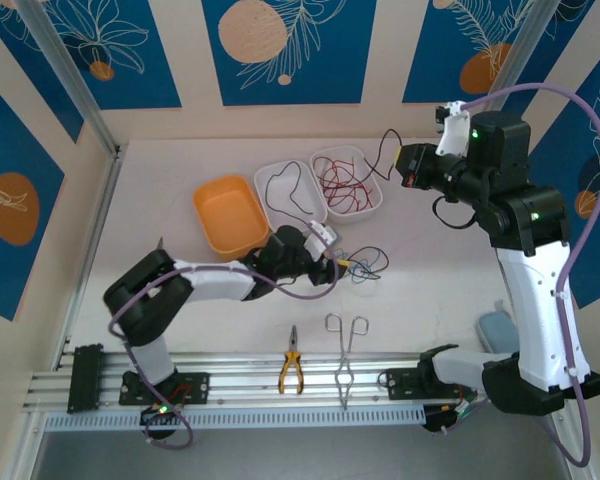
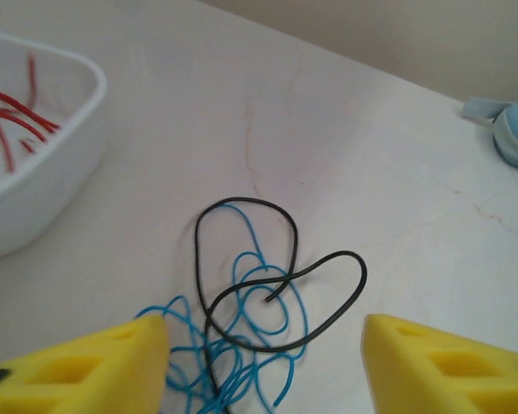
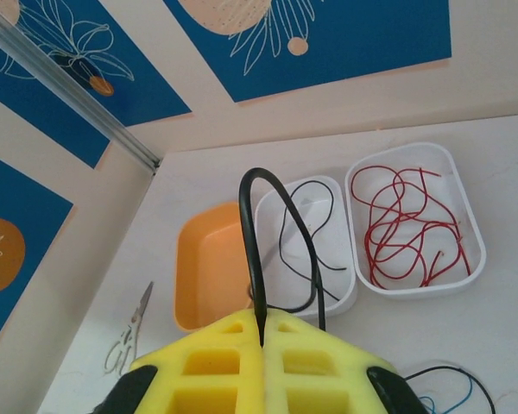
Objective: Untangle the cables
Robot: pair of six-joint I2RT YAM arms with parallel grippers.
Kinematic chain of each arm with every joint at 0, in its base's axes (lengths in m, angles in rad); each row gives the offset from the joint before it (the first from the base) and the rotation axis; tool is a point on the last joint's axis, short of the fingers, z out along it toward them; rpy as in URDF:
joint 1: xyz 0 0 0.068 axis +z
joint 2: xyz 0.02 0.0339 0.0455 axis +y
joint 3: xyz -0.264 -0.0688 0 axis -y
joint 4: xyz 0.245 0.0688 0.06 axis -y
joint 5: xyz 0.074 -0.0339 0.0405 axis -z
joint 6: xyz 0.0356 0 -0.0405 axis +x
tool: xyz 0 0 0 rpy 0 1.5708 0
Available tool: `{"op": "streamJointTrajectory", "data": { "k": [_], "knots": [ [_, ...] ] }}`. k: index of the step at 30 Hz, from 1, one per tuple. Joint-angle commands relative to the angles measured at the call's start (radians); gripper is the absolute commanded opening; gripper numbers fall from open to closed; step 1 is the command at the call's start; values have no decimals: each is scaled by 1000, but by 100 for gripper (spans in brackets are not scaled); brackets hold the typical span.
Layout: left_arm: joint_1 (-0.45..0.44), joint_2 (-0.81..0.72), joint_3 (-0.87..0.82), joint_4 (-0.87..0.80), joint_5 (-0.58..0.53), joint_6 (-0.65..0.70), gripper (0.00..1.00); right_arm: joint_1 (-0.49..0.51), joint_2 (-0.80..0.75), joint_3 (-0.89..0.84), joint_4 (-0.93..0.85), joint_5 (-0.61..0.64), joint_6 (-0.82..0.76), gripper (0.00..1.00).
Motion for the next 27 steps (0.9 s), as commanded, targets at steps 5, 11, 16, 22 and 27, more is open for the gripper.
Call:
{"op": "streamJointTrajectory", "data": {
  "k": [5,11,16,22,27],
  "knots": [
    [2,-311,-158,5,-204,-73,100,54,138,108,46,-21,-50,0],
    [9,-546,-206,-204,-381,-100,100,136,294,203,40,99,-95,0],
    [34,-673,-186,-392,-525,-147,100,191,428,265,39,154,-121,0],
    [108,-753,-146,-555,-550,-223,100,234,606,388,-21,227,-149,0],
    [151,-788,-147,-609,-550,-254,100,252,720,467,-81,288,-166,0]
  ]
}}
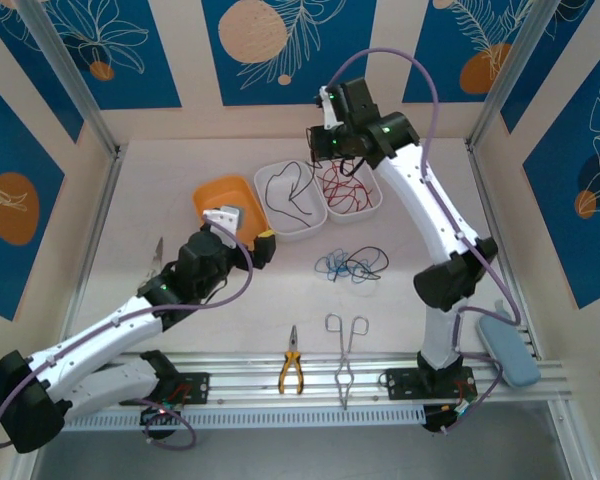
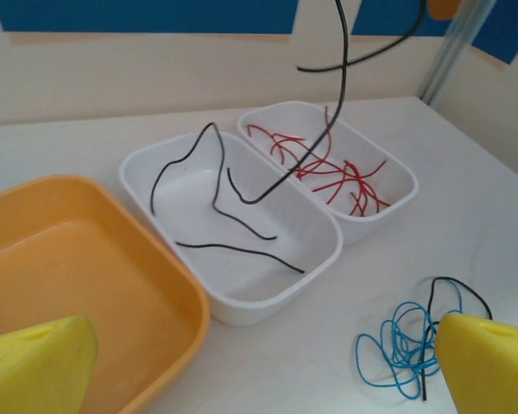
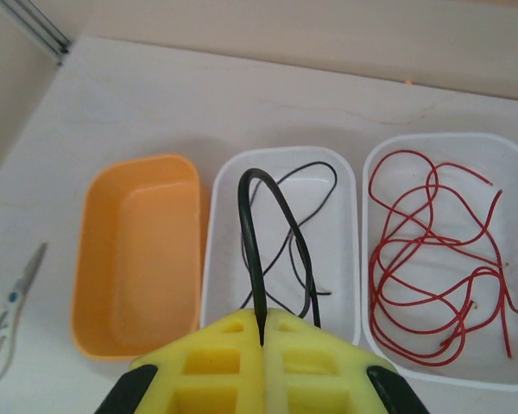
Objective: Untangle the cables
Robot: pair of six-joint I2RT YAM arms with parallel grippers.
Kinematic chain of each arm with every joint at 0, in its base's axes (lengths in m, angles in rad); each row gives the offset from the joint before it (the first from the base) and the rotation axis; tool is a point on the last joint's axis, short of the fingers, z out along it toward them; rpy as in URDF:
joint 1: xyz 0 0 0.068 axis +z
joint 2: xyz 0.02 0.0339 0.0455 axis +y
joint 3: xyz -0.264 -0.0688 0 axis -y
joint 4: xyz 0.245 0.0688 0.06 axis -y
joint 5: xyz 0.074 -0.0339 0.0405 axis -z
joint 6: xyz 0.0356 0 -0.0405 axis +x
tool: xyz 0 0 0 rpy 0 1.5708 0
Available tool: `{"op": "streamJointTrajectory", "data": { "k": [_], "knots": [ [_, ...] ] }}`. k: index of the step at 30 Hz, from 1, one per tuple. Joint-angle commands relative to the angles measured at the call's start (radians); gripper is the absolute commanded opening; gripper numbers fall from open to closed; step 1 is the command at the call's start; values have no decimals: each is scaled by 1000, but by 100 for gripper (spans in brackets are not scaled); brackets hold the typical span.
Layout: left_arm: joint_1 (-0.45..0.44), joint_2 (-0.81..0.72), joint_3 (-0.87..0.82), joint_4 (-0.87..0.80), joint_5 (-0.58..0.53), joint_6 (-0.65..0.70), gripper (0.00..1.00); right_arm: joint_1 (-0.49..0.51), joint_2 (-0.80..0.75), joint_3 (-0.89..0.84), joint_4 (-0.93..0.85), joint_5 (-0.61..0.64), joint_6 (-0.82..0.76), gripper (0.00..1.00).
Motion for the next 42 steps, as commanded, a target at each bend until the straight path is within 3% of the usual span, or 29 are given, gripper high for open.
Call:
{"op": "streamJointTrajectory", "data": {
  "k": [1,11,19,36,42],
  "knots": [
    [31,-24,31,-83,-22,-48,100,10,38,58,-68,64,-26,0],
    [115,-16,1,-88,62,-121,100,16,229,96,-90,38,-19,0],
    [119,-12,-24,-74,77,-132,100,19,415,214,-126,39,-22,0],
    [121,45,-39,-38,106,-166,100,64,603,203,-50,78,-41,0],
    [122,64,-30,-65,96,-175,100,89,631,214,-36,74,-55,14]
  ]
}}
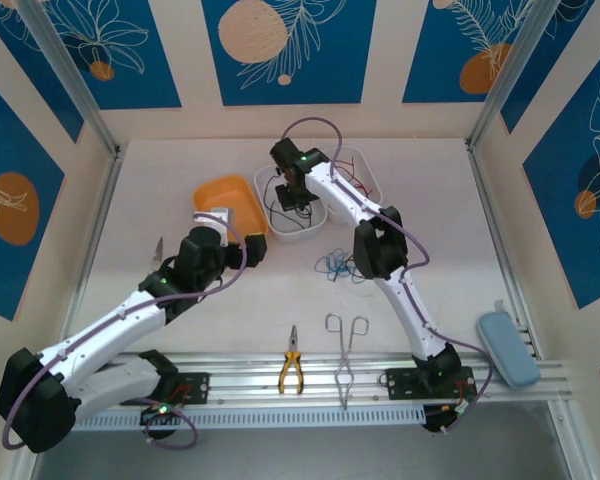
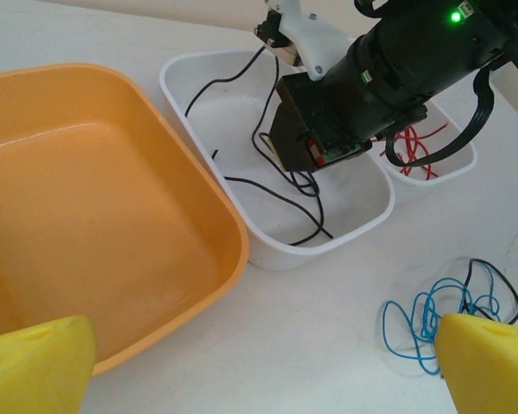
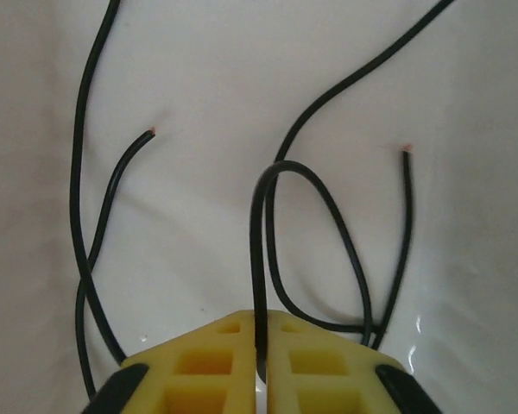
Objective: Untangle the cables
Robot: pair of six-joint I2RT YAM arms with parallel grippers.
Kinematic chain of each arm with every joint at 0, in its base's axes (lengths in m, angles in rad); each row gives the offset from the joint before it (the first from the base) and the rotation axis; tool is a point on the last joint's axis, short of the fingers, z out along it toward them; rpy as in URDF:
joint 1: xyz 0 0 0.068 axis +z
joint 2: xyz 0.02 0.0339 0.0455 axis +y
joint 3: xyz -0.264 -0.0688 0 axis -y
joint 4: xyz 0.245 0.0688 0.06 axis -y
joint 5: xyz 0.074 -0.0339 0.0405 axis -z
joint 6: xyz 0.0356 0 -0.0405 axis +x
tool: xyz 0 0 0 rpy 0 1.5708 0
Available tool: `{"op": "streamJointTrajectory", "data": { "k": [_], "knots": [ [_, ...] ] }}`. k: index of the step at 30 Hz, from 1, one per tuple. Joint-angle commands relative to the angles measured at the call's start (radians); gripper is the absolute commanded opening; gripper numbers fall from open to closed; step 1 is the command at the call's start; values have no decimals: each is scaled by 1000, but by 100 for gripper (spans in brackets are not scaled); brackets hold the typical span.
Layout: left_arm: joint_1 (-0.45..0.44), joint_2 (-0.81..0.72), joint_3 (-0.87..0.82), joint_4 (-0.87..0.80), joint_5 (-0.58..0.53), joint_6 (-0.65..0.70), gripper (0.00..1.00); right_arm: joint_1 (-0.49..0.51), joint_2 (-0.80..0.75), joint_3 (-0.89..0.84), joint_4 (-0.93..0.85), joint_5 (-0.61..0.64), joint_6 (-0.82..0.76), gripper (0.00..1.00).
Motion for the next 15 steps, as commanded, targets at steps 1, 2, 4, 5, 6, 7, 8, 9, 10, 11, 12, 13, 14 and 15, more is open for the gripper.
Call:
{"op": "streamJointTrajectory", "data": {
  "k": [1,2,4,5,6,7,8,9,10,11,12,13,14,15],
  "knots": [
    [11,8,-2,1,4,-13,100,22,2,43,-1,7,-20,19],
    [10,7,-3,-1,3,-11,100,26,-4,47,-6,11,-21,23],
    [11,0,-2,-4,-6,-10,100,29,-24,50,-15,21,-20,34],
    [11,-4,-3,-5,-8,-9,100,29,-38,49,-18,23,-17,37],
    [10,-9,-4,-4,-8,-9,100,29,-53,44,-20,23,-14,41],
    [12,-14,-6,-2,-5,-9,100,30,-73,35,-20,23,-12,44],
    [11,-17,-7,2,0,-9,100,29,-90,27,-20,19,-10,46],
    [11,-20,-10,8,2,-8,100,29,-107,19,-18,10,-8,47],
    [11,-22,-12,10,4,-9,100,30,-124,8,-14,11,-4,48],
    [11,-21,-11,11,6,-8,100,30,-140,0,-14,14,1,50],
    [10,-20,-10,9,6,-7,100,31,-155,-5,-17,20,7,50],
    [11,-20,-9,7,8,-9,100,31,-168,-9,-21,31,17,51],
    [11,-19,-8,7,8,-9,100,30,-179,-13,-28,47,29,51],
    [11,-19,-9,5,8,-9,100,30,-191,-11,-40,62,41,51]
  ]
}}
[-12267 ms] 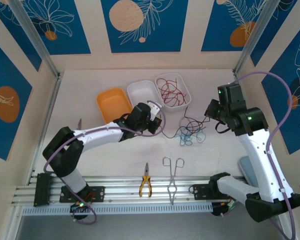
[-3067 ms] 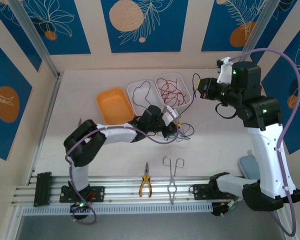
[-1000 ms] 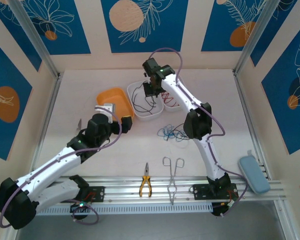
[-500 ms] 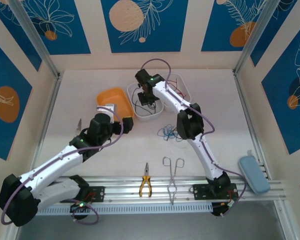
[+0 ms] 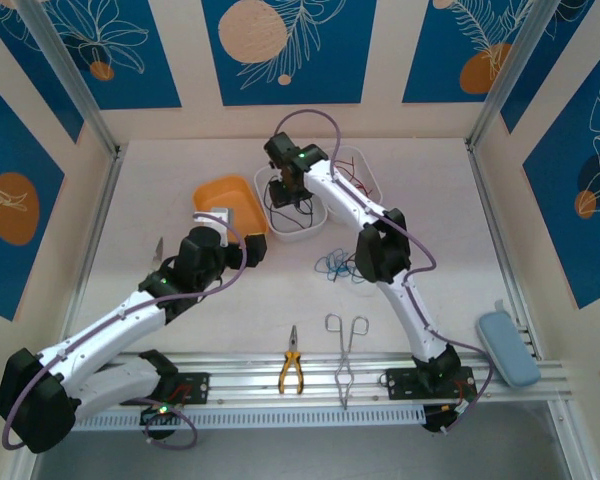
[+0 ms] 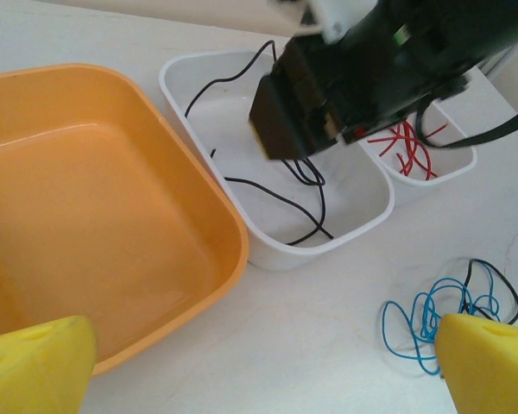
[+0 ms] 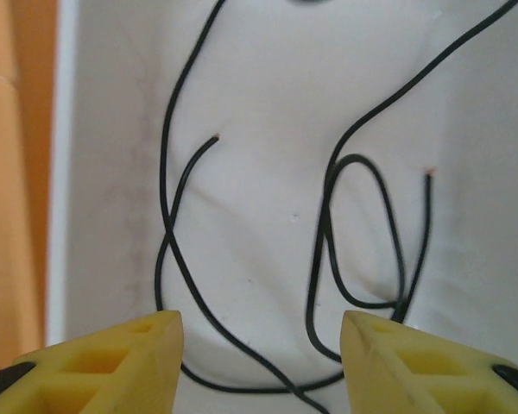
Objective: Untangle the cables
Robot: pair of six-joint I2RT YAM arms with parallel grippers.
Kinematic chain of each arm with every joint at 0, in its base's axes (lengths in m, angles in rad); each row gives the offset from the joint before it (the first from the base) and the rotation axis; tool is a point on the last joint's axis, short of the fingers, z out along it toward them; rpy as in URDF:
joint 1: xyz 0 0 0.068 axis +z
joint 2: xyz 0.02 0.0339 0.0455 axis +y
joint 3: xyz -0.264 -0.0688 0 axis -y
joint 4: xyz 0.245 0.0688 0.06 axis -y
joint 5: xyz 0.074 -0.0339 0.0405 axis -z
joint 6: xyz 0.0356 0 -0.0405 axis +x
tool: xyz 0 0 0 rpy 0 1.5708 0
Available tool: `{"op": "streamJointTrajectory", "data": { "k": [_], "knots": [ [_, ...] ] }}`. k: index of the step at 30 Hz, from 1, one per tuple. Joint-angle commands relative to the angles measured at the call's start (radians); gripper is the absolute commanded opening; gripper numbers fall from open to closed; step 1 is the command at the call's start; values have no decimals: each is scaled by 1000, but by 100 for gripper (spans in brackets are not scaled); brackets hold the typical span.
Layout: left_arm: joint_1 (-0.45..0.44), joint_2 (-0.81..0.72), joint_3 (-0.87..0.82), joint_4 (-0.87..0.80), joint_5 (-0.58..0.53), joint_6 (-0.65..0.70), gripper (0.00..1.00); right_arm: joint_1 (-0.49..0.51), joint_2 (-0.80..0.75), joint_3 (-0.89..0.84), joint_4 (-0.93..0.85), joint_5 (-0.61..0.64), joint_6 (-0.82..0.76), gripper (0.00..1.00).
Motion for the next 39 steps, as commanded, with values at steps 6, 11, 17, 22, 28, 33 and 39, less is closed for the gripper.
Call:
{"op": "streamJointTrajectory", "data": {
  "k": [6,11,17,22,28,33,39],
  "knots": [
    [11,-17,-5,8,15,2,100,4,-227,-121,-42,122,106,51],
    [11,11,10,12,54,22,100,-9,-441,-395,15,135,211,51],
    [7,123,82,27,181,52,100,-45,-741,-806,95,132,344,51],
    [-46,304,217,28,312,90,98,-112,-934,-1089,104,68,429,50],
    [-118,537,346,98,389,122,89,-222,-1092,-1304,149,6,512,50],
    [-153,726,458,80,415,179,84,-284,-1132,-1401,240,-93,553,51],
    [-164,899,559,72,501,183,76,-292,-1017,-1370,257,-124,559,51]
  ]
}}
